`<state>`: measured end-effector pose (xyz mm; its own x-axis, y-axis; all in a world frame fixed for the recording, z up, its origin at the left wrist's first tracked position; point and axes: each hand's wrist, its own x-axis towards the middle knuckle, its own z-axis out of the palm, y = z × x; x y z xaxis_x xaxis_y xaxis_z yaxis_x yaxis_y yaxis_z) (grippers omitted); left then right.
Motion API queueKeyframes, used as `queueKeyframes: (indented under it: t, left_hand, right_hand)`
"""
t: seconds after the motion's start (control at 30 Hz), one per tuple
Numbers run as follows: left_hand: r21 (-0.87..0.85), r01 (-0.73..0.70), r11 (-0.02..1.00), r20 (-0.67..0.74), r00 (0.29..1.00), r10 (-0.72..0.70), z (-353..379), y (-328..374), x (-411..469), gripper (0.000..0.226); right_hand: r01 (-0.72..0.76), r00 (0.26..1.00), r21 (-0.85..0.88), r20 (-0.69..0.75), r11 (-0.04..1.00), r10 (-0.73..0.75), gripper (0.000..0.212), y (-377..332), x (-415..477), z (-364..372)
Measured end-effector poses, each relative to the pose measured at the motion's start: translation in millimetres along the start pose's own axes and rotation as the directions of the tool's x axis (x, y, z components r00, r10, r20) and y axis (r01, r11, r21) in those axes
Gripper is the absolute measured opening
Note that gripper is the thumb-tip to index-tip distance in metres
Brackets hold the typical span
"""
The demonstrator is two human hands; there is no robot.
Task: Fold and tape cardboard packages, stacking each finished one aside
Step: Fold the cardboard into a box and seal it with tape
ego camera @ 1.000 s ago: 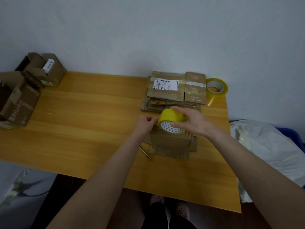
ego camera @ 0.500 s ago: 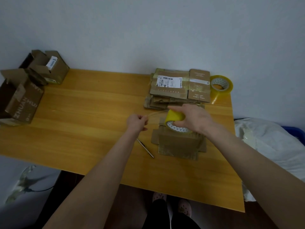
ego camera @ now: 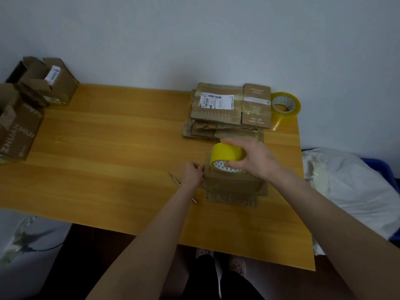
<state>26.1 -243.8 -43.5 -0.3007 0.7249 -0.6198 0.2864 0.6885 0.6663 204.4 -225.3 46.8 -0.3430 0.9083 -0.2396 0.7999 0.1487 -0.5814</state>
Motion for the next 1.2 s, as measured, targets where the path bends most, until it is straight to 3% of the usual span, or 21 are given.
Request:
queueKeyframes:
  t: [0.07,0.1,0.17,0.23,0.3,0.37,0.53,0.7,0.83,0.9,0.97,1.03,1.13,1.2]
  left_hand:
    - [0.108,-0.010,0.994,-0.085,0.996,0.019,0.4,-1.7,-1.2,0.035]
    - [0.220,-0.068,0.973,-0.143,0.985,0.102,-1.5,-3.1,-4.7,0.045]
    - [0.353,-0.328,0.876,-0.180,0.895,0.408,-2.2,-3.4,-21.5,0.051]
    - [0.341,-0.536,0.772,-0.053,0.809,0.586,8.3,-6.6,-44.0,0.062]
    - [0.304,-0.553,0.776,0.044,0.822,0.568,17.7,-12.2,-50.0,0.072]
    - [0.342,-0.545,0.765,0.067,0.826,0.559,18.1,-15.1,-41.5,0.068]
    - [0.588,-0.639,0.495,0.211,0.712,0.669,10.8,-17.9,-31.8,0.059]
    - [0.737,-0.600,0.310,0.256,0.673,0.694,4.4,-20.9,-27.8,0.055]
    - [0.772,-0.573,0.275,0.246,0.668,0.703,2.2,-15.0,-34.4,0.060]
    - [0.792,-0.548,0.270,0.235,0.681,0.693,3.2,-12.2,-40.3,0.066]
    - [0.820,-0.504,0.270,0.226,0.719,0.657,4.5,-12.9,-45.2,0.073]
    - [0.815,-0.498,0.298,0.223,0.742,0.632,6.6,-14.3,-45.8,0.079]
    - [0.779,-0.520,0.351,0.212,0.744,0.634,8.5,-13.9,-40.9,0.078]
    - [0.768,-0.521,0.373,0.195,0.745,0.638,2.4,-8.9,-37.2,0.074]
  right_hand:
    - [-0.003,1.000,-0.010,-0.010,1.000,0.003,0.074,1.4,0.0,2.6]
    - [-0.004,1.000,-0.008,-0.013,1.000,0.004,0.074,0.9,0.0,3.2]
    - [-0.012,1.000,0.006,-0.017,1.000,0.012,0.074,0.8,1.5,3.5]
    - [-0.017,1.000,0.036,-0.016,0.999,0.018,0.075,1.0,2.3,3.5]
    - [0.000,1.000,0.097,-0.006,0.995,0.000,0.077,2.7,1.7,2.7]
    - [-0.012,1.000,0.175,-0.018,0.984,0.016,0.076,8.4,-1.3,1.8]
    - [-0.105,0.993,0.327,-0.020,0.939,0.118,0.064,28.0,-13.6,5.1]
    - [-0.053,0.993,0.226,-0.094,0.973,0.076,0.073,36.5,-20.2,-7.9]
    - [-0.054,0.995,0.023,-0.084,0.998,0.056,0.079,51.6,-27.1,-29.6]
    - [-0.063,0.996,0.035,-0.053,0.997,0.065,0.080,55.2,-28.8,-34.8]
    - [-0.077,0.996,0.127,-0.036,0.989,0.083,0.075,57.3,-31.1,-36.3]
    - [-0.128,0.989,0.326,-0.024,0.937,0.144,0.058,63.8,-37.1,-34.6]
    - [-0.206,0.970,0.668,0.045,0.715,0.238,0.046,75.7,-47.2,-21.5]
    - [-0.187,0.966,0.743,0.022,0.642,0.256,0.050,69.8,-43.6,-10.7]
